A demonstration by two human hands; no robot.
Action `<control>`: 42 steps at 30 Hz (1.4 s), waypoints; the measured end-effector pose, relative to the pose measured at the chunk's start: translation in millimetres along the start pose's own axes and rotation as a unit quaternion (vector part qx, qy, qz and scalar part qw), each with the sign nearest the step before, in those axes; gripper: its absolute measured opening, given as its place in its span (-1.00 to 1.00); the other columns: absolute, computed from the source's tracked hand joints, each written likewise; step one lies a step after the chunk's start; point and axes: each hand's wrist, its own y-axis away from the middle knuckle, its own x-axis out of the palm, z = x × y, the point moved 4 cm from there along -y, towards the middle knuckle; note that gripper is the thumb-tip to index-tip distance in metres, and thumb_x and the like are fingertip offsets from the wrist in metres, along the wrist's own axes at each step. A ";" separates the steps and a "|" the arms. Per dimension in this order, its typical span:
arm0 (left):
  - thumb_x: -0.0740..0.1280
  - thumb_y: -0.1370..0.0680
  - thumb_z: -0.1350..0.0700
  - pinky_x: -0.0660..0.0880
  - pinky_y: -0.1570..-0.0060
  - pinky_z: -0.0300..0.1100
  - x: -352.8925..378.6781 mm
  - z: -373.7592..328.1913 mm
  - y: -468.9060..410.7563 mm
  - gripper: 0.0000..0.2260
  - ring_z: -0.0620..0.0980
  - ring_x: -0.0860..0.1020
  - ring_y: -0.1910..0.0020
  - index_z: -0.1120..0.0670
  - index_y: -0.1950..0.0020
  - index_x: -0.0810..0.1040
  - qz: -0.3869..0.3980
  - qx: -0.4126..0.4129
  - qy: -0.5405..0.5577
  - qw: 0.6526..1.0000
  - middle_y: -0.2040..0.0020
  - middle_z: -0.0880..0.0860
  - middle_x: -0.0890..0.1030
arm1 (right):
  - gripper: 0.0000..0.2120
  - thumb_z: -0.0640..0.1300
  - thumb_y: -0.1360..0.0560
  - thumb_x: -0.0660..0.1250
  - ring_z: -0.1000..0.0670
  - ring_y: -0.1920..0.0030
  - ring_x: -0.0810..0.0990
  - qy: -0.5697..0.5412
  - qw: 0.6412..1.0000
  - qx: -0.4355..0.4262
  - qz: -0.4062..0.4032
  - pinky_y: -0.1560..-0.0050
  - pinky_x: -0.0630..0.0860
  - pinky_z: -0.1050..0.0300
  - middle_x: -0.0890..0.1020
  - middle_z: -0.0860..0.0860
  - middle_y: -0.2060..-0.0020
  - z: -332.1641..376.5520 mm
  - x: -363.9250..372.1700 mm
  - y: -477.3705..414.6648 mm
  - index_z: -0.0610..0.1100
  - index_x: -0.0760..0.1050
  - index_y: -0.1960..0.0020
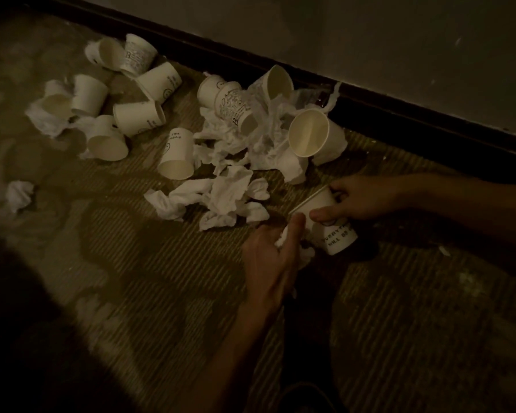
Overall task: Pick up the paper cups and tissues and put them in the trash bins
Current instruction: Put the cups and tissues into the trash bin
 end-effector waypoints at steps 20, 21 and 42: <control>0.27 -0.54 -0.28 0.42 0.20 -0.21 -73.5 2.6 -80.9 -0.59 -0.12 0.54 0.06 0.01 -0.17 0.55 -0.083 0.010 -0.139 0.987 -0.08 -0.01 0.57 | -0.16 0.23 -0.11 0.47 0.00 -0.06 0.64 -0.042 0.999 -0.023 0.004 -0.12 0.58 0.00 0.63 0.01 -0.10 -4.7 23.3 -21.7 -0.06 0.45 -0.32; 0.28 -0.51 -0.31 0.42 0.13 -0.19 -69.1 6.1 -90.1 -0.52 -0.06 0.52 -0.04 -0.02 -0.28 0.50 -0.048 0.012 -0.172 0.984 -0.22 0.05 0.51 | -0.17 0.22 -0.12 0.48 0.02 -0.04 0.64 -0.046 0.999 -0.023 0.003 -0.07 0.59 0.04 0.64 0.02 -0.08 -4.7 23.2 -22.1 -0.06 0.45 -0.33; 0.17 -0.67 -0.04 0.31 0.11 -0.44 -60.8 9.3 -78.2 -0.69 -0.23 0.38 -0.07 0.08 -0.07 0.66 0.040 0.070 -0.156 0.984 -0.16 -0.10 0.43 | -0.39 0.07 -0.30 0.51 0.10 0.06 0.63 -0.093 0.996 -0.008 -0.002 0.20 0.55 0.21 0.63 0.07 0.02 -5.5 23.2 -24.6 -0.06 0.46 -0.29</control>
